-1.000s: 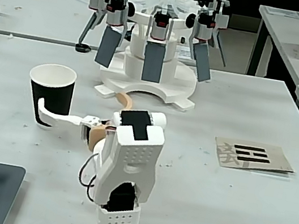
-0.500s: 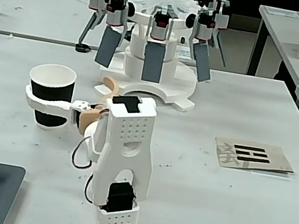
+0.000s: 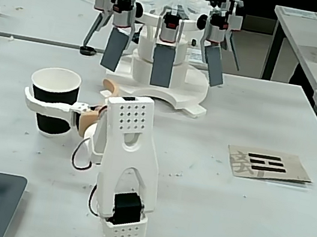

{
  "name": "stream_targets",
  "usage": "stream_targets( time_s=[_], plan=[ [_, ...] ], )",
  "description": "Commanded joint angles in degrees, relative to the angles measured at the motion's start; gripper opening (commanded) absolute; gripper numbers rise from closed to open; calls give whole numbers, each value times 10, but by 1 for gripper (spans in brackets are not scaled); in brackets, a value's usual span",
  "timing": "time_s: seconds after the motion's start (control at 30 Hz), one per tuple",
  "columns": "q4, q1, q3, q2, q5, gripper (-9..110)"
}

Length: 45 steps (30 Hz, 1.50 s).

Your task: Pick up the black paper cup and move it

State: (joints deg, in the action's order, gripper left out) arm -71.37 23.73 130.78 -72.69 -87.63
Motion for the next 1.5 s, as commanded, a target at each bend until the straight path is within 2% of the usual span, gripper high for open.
stream_targets(
  time_s=[0.0, 0.87, 1.47],
  plan=[
    [6, 7, -54, 10, 5, 51],
    [87, 37, -346, 227, 10, 51],
    [120, 58, -414, 267, 17, 51]
  ],
)
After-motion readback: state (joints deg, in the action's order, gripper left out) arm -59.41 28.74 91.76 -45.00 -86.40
